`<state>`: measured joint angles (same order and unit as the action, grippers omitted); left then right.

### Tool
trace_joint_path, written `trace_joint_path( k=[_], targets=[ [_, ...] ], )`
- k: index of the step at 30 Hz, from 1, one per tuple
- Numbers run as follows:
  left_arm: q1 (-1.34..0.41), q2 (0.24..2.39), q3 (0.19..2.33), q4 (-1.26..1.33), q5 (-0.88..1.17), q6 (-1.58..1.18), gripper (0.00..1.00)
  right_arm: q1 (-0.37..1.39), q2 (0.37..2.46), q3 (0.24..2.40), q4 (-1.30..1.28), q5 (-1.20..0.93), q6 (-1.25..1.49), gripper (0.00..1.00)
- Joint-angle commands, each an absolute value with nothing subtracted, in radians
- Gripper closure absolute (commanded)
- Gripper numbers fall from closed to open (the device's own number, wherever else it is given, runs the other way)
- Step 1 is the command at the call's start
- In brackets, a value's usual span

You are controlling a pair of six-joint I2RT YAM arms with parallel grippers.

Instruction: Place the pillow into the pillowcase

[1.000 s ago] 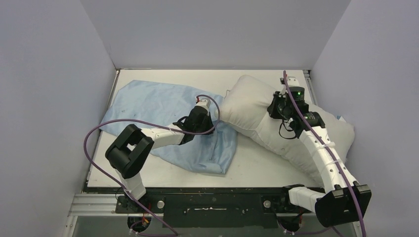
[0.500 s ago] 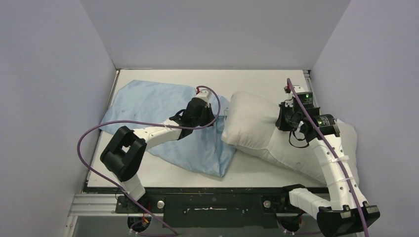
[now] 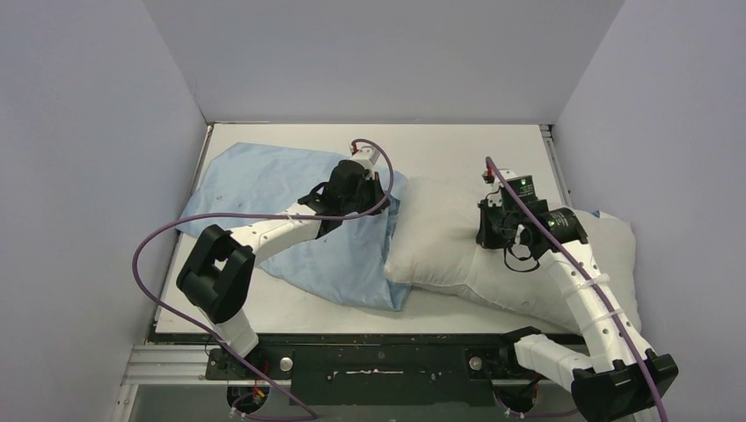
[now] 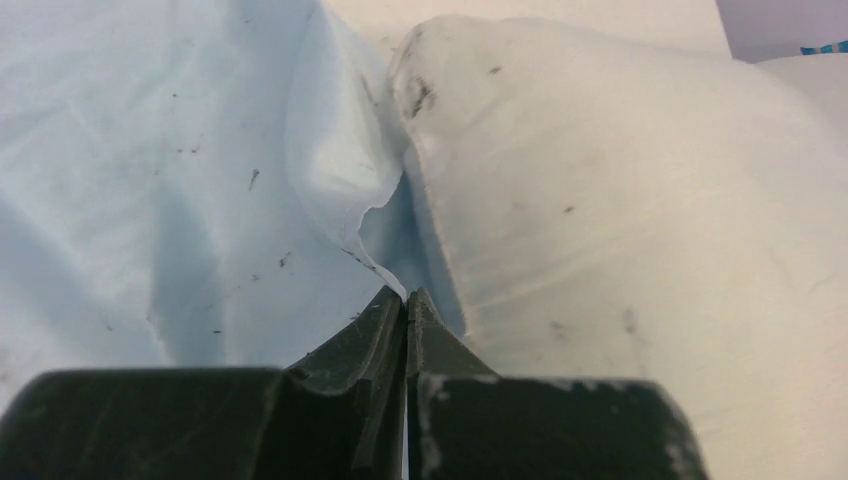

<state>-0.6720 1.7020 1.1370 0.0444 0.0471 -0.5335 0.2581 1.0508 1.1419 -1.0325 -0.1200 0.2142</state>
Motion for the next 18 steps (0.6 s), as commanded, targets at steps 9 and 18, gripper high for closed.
trace_joint_path(
  k=[9,18],
  targets=[
    [-0.667,1.681,1.217,0.025,0.154,-0.512,1.0,0.358,1.092,1.28,-0.955,-0.156,0.255,0.48],
    [-0.667,1.669,1.191,0.027,0.165,-0.513,1.0,0.352,1.283,1.431,-0.7,-0.242,0.118,0.0]
  ],
)
